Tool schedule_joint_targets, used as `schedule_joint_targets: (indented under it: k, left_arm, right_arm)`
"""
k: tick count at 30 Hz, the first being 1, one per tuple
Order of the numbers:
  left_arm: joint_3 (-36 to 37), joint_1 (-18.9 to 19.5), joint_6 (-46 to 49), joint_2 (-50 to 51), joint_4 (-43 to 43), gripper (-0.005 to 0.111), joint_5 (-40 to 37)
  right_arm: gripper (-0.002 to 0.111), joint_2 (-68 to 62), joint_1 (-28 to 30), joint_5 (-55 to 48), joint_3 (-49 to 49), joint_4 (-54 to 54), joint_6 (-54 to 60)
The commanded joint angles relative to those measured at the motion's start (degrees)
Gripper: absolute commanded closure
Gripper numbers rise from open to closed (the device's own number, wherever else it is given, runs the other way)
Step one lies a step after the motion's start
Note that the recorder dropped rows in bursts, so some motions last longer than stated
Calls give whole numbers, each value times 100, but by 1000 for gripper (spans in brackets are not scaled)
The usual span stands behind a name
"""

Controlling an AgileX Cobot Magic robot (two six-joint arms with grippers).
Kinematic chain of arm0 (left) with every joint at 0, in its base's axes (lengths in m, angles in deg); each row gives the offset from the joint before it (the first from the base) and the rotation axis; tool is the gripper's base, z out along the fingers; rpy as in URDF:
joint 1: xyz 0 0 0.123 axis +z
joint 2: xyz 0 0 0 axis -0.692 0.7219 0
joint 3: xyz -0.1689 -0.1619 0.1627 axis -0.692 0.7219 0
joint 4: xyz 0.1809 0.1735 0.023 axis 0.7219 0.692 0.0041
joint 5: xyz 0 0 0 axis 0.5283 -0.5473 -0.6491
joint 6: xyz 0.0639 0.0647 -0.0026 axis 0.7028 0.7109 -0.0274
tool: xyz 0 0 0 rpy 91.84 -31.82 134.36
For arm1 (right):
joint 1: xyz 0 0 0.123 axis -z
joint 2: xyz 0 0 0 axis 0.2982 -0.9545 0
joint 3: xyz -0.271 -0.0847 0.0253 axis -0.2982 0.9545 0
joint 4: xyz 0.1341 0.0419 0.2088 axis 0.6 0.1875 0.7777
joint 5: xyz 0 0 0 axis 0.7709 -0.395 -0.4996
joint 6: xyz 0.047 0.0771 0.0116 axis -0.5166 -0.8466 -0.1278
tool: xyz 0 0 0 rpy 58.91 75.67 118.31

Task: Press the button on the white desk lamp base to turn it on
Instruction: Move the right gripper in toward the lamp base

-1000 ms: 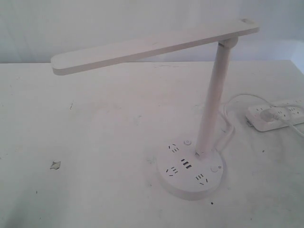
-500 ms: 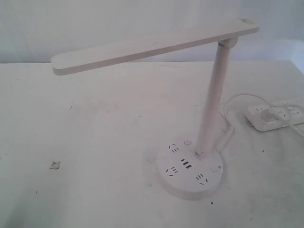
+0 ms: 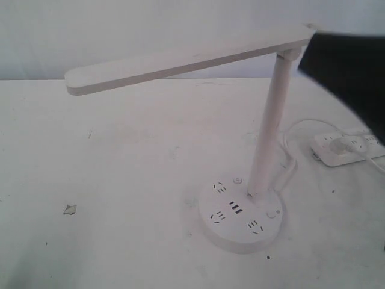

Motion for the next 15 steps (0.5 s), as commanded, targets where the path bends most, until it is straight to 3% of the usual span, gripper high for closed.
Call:
schedule_joint_targets:
  k: [1, 7, 15]
  left_arm:
    - [19, -51, -6, -22, -33, 107, 29]
    - [19, -51, -6, -22, -33, 107, 29]
    - [19, -51, -6, -22, -33, 107, 29]
  right_arm:
    - [108, -442, 9, 152, 32, -645, -146]
    - [108, -871, -93, -53, 280, -658, -133]
    - [108, -1955, -1565, -1682, 544, -664, -133]
